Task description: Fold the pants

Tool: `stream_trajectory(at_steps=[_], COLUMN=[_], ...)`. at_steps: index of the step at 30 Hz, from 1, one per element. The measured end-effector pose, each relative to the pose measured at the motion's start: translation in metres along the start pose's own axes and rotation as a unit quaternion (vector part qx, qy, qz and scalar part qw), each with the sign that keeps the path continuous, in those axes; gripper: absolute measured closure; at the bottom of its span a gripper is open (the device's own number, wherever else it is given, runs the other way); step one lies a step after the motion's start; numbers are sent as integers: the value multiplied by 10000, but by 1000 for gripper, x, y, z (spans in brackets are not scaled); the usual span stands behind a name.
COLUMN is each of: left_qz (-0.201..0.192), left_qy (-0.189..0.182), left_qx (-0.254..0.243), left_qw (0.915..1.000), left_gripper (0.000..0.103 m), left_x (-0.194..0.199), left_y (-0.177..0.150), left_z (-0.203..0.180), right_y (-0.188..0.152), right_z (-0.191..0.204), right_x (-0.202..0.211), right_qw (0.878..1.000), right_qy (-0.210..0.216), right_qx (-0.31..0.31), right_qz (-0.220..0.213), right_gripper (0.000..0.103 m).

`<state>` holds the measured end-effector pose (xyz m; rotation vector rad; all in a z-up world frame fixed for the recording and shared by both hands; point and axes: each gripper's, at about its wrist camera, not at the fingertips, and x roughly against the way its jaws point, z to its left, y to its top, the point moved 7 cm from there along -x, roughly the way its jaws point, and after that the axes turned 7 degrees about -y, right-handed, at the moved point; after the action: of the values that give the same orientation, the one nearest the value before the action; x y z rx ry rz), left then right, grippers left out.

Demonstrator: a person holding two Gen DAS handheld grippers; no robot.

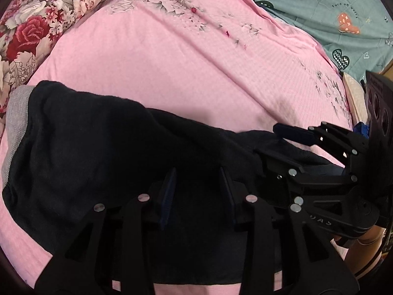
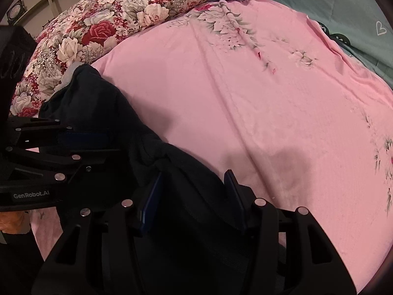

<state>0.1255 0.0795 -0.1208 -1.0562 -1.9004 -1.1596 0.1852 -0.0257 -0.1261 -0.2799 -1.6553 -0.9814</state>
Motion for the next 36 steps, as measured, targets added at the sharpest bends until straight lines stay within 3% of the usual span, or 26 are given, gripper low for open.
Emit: stream_trajectory(at_steps=[7, 9, 13, 14, 19, 24, 28, 31, 36], left_qz=[-9, -13, -50, -63, -83, -68, -61, -66, -65], left_qy=[-125, -182, -234, -212, 9, -37, 38, 46, -17], left_qx=[49, 60, -3, -32, -282, -232, -248, -238, -214], left_qw=[9999, 9998, 9997, 9997, 9996, 9997, 9997, 9997, 9997], left_gripper=[66, 66, 66, 66, 66, 66, 65, 65, 65], left_x=[-1, 0, -1, -1, -4, -4, -4, -4, -4], left_y=[0, 0, -1, -1, -3, -1, -1, -1, -1], left_z=[3, 4, 5, 4, 0, 2, 2, 2, 4], right_y=[15, 16, 16, 17, 30, 31, 30, 30, 19], right_z=[5, 8, 10, 7, -13, -21, -29, -22, 6], right_x=[-10, -14, -15, -13, -7, -33, -17, 2, -1], right_qw=[9996, 9998, 9990, 9991, 9979, 9969, 9949, 9917, 9926], right_qy=[-231, 6, 392, 409, 410, 478, 594, 948, 1120], right_qx=[179, 211, 137, 56, -479, -627, -819, -856, -462], right_qz=[-54, 24, 150, 128, -165, 64, -19, -129, 122], right_gripper=[51, 72, 86, 96, 102, 102, 99, 68, 67])
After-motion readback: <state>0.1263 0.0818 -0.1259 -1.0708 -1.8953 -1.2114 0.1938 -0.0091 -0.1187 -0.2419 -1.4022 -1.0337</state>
